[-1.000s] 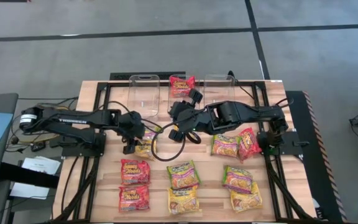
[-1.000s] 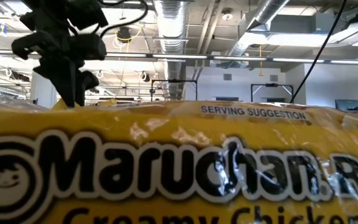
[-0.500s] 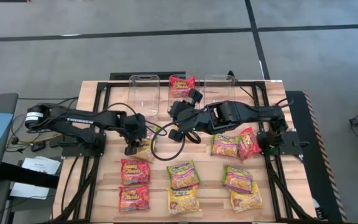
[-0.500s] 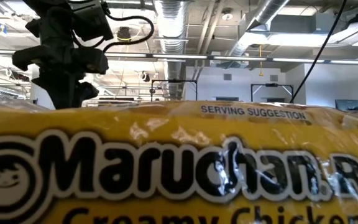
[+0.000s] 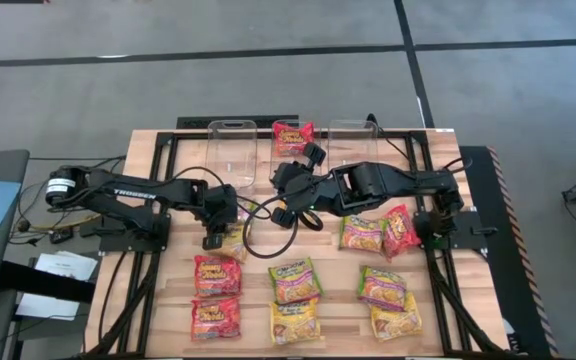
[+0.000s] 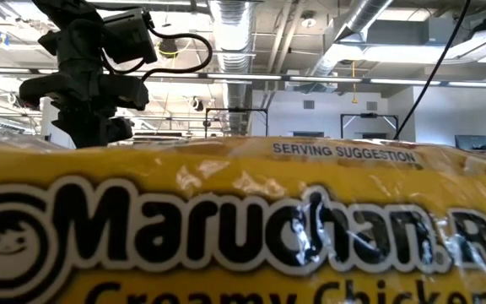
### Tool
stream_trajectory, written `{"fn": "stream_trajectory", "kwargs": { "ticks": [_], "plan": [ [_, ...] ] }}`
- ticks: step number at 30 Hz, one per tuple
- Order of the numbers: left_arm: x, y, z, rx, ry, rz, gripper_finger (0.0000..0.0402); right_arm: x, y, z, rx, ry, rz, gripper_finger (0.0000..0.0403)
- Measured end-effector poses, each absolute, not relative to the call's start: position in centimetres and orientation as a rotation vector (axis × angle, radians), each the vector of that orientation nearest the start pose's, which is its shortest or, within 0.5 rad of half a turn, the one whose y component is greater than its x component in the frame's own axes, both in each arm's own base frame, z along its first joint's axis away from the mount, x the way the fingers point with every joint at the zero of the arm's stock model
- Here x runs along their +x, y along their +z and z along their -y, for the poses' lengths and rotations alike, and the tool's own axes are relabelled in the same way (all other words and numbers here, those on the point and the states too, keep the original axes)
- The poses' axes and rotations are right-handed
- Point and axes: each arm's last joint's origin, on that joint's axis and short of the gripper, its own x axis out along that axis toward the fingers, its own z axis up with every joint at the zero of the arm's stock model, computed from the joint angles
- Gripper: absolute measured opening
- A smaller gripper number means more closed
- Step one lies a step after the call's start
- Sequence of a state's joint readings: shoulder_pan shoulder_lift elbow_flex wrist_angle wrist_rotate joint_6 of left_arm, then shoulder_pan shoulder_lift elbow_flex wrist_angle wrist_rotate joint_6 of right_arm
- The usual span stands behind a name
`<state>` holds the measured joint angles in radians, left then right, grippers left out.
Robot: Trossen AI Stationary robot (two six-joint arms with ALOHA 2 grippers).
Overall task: Sort Maruchan noodles
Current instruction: Put the yellow noodle pack into the left transparent bin
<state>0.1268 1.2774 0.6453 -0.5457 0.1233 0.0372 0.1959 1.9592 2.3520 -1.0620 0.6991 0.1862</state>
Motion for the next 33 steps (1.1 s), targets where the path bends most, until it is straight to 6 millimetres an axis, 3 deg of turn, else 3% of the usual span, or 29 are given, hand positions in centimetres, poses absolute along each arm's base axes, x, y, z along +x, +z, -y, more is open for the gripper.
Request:
{"fn": "stream_trajectory", "kwargs": {
  "ticks": [10, 20, 33],
  "plan": [
    [21.1, 17.7, -2.0, -0.137, -0.063, -1.138, 0.0000, 39.0, 44.1, -5.8, -0.116, -0.537, -0.561, 0.0113],
    [21.7, 21.5, -1.9, -0.020, -0.021, -1.029, 0.0000, 39.0, 44.1, -5.8, -0.116, -0.538, -0.560, 0.0113],
    [22.2, 24.4, -2.2, 0.125, 0.033, -1.004, 0.0000, 39.0, 44.1, -5.8, -0.117, -0.538, -0.561, 0.0113]
  ]
}}
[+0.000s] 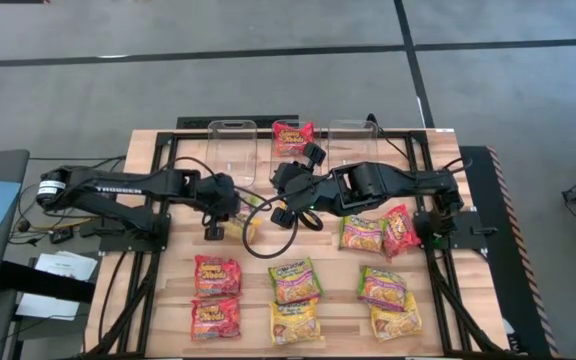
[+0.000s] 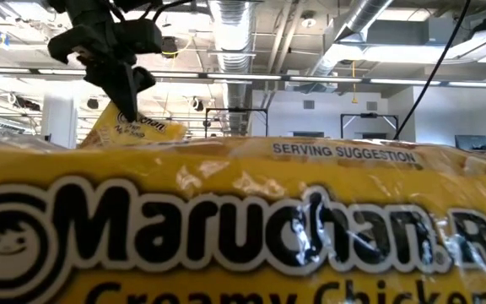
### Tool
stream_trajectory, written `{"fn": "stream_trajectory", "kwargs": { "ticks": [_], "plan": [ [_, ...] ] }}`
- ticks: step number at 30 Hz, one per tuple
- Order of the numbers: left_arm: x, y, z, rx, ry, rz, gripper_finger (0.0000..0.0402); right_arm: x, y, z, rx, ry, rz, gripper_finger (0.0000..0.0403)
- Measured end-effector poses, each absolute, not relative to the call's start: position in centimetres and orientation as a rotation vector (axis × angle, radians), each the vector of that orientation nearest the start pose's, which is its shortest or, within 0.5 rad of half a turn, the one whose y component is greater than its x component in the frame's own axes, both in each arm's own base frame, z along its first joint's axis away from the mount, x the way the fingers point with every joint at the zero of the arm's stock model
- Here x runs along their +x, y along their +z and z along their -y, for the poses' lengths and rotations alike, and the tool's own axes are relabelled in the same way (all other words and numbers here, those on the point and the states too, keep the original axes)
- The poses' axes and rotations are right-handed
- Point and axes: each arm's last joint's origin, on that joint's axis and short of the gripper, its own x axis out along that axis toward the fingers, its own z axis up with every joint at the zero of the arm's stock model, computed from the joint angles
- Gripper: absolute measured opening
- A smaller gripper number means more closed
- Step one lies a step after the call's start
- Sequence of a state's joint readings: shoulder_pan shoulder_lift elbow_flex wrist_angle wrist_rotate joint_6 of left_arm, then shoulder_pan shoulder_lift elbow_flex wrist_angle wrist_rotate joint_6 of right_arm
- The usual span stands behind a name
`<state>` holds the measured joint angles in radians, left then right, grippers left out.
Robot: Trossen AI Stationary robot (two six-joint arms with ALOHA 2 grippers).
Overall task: Sort Maruchan noodles
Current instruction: Put the yellow noodle pack into the left transparent bin
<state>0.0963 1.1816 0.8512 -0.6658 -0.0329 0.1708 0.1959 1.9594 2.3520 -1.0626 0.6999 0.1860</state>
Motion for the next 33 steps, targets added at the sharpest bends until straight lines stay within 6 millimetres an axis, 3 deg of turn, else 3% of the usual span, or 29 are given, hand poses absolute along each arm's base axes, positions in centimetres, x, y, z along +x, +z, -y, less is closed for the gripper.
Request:
{"fn": "stream_trajectory", "kwargs": {
  "ticks": [14, 21, 27, 33],
  "plan": [
    [22.6, 28.9, -2.5, 0.191, 0.087, -0.970, 0.0000, 39.0, 44.1, -5.8, -0.118, -0.540, -0.561, 0.0113],
    [22.6, 32.4, -2.8, 0.215, 0.116, -0.875, 0.0000, 39.0, 44.1, -5.8, -0.122, -0.542, -0.564, 0.0113],
    [22.3, 35.2, -4.6, 0.290, 0.226, -0.828, 0.0000, 39.0, 44.1, -5.7, -0.123, -0.544, -0.567, 0.0113],
    [21.3, 37.2, -7.8, 0.278, 0.367, -0.789, 0.0000, 39.0, 44.1, -5.3, -0.129, -0.557, -0.570, 0.0113]
  ]
}}
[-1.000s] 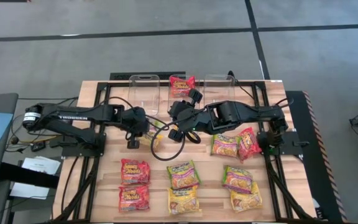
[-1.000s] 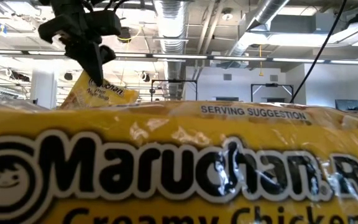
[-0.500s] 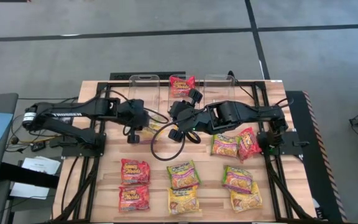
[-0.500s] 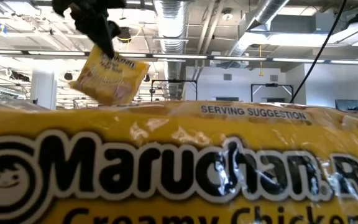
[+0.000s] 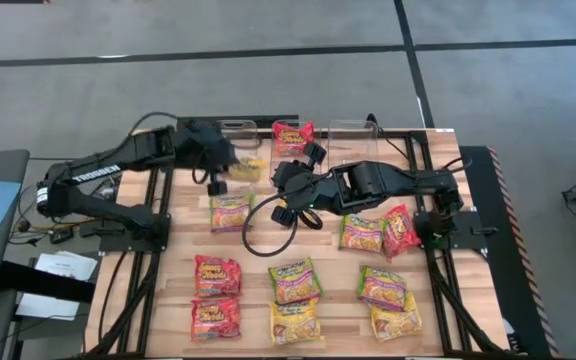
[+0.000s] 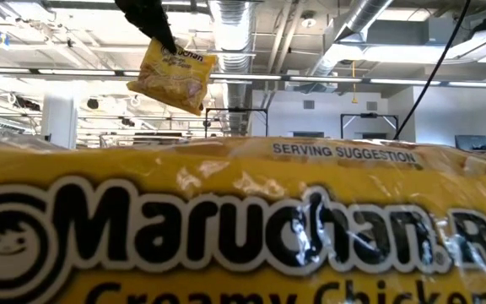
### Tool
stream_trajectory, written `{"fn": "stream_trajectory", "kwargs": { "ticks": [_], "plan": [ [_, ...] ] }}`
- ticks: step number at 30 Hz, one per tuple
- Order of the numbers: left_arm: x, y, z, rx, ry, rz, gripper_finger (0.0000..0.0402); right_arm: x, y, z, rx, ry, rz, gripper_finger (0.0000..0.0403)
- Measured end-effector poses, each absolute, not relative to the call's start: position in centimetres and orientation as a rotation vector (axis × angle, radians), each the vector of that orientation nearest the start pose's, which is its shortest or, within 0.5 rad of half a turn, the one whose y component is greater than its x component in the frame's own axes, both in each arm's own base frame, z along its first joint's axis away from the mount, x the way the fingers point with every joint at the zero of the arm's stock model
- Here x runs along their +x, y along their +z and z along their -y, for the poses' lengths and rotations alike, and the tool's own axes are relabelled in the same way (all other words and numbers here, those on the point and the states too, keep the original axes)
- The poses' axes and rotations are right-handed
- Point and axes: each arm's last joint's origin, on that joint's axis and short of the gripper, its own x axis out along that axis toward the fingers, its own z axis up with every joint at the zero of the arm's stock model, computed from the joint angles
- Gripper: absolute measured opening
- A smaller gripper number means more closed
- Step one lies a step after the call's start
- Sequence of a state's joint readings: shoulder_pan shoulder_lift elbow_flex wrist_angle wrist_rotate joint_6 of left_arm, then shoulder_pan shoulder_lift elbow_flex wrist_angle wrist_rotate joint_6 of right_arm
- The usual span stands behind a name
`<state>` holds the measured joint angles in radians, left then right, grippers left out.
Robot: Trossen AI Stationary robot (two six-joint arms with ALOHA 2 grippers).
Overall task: Sort Maruchan noodles
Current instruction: Put the yellow noodle pack into the left transparent bin
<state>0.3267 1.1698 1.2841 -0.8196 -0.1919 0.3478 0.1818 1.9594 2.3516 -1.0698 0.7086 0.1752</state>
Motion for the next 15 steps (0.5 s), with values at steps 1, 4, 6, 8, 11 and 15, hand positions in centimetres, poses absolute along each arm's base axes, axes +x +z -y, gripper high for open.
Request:
{"fn": "stream_trajectory", "kwargs": {
  "ticks": [1, 4, 6, 8, 11, 15],
  "plan": [
    [21.1, 37.3, -8.4, 0.274, 0.393, -0.790, 0.0000, 39.1, 44.1, -5.1, -0.131, -0.560, -0.571, 0.0113],
    [20.3, 37.6, -10.3, 0.249, 0.450, -0.787, 0.0000, 39.2, 44.1, -4.3, -0.151, -0.573, -0.581, 0.0113],
    [19.7, 37.7, -11.5, 0.212, 0.469, -0.774, 0.0000, 39.2, 44.1, -3.5, -0.169, -0.584, -0.590, 0.0113],
    [19.0, 37.7, -12.8, 0.183, 0.494, -0.757, 0.0000, 39.3, 44.1, -2.7, -0.184, -0.598, -0.600, 0.0113],
    [18.3, 37.5, -14.6, 0.147, 0.541, -0.737, 0.0000, 39.4, 44.1, -1.3, -0.217, -0.619, -0.619, 0.0113],
    [17.4, 37.1, -16.7, 0.102, 0.587, -0.684, 0.0000, 39.4, 44.1, 0.8, -0.265, -0.649, -0.649, 0.0113]
  ]
}}
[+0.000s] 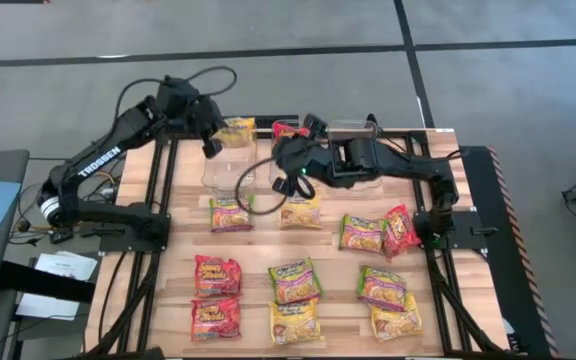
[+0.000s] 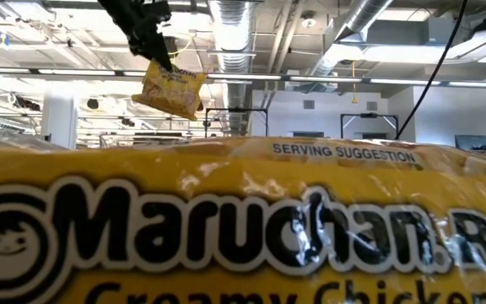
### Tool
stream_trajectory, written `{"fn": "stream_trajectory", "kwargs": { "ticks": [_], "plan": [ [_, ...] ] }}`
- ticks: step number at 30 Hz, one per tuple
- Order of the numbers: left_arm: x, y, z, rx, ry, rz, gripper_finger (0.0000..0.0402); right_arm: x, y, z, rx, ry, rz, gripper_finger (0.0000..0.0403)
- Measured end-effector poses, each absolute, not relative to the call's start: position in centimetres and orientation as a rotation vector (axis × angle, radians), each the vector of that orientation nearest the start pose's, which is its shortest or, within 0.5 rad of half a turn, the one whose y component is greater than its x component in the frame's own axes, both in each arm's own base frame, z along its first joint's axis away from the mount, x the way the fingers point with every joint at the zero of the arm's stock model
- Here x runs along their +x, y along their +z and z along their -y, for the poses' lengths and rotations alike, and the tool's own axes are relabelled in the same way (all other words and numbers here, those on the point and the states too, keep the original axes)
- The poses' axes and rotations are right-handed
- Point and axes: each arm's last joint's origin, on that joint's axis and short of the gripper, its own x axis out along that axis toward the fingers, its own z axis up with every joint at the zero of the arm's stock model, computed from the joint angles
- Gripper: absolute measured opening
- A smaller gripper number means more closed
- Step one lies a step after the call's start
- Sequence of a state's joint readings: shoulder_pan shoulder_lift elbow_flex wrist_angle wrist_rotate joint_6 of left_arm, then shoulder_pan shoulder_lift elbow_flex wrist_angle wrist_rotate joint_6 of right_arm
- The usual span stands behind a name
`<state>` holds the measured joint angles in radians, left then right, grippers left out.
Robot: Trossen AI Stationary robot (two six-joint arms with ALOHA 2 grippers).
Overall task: Sort Maruchan noodles
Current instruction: Put the yellow noodle pack into the left transparent bin
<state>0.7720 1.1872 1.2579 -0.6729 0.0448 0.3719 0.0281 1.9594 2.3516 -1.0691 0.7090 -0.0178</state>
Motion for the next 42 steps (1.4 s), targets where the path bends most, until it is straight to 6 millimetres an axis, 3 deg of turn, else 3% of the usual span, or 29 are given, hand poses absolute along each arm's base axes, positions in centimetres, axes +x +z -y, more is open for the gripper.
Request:
{"fn": "stream_trajectory", "kwargs": {
  "ticks": [5, 11, 19, 29, 42],
  "plan": [
    [17.1, 35.6, -19.2, 0.024, 0.621, -0.724, 0.0000, 39.2, 44.1, 3.8, -0.335, -0.686, -0.700, 0.0113],
    [18.3, 33.3, -22.3, -0.019, 0.625, -0.746, 0.0000, 38.7, 44.1, 7.3, -0.385, -0.740, -0.754, 0.0113],
    [18.8, 30.0, -25.6, -0.149, 0.637, -0.791, 0.0000, 38.0, 44.1, 10.4, -0.441, -0.779, -0.814, 0.0113],
    [19.3, 25.9, -28.4, -0.271, 0.631, -0.851, 0.0000, 37.3, 44.1, 12.7, -0.451, -0.819, -0.848, 0.0113],
    [19.2, 25.5, -28.8, -0.277, 0.734, -0.897, 0.0000, 37.0, 44.1, 13.6, -0.490, -0.818, -0.880, 0.0113]
  ]
}}
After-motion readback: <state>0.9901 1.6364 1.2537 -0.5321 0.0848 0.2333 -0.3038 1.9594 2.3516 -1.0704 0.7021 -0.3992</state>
